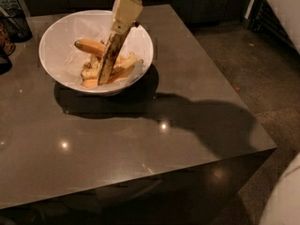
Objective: Pick banana from white bowl
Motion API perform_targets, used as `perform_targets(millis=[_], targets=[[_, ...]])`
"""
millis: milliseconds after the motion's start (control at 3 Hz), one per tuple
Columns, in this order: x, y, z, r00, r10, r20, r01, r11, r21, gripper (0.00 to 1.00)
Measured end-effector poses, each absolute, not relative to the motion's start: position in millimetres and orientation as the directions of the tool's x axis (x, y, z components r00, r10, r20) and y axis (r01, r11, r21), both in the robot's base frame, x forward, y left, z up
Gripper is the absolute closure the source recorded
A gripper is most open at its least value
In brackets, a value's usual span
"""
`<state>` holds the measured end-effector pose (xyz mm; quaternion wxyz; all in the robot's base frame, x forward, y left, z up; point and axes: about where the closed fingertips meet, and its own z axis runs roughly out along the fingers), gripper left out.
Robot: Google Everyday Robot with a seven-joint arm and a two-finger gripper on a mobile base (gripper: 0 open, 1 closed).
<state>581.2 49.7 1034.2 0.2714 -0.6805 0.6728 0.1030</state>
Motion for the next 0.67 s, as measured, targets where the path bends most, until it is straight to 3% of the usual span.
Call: perform_targets(millis=[667], targets=[[565.7, 60.9, 1055.5, 0.108, -0.835, -0.539, -0.962, 0.05, -0.269, 1.0]])
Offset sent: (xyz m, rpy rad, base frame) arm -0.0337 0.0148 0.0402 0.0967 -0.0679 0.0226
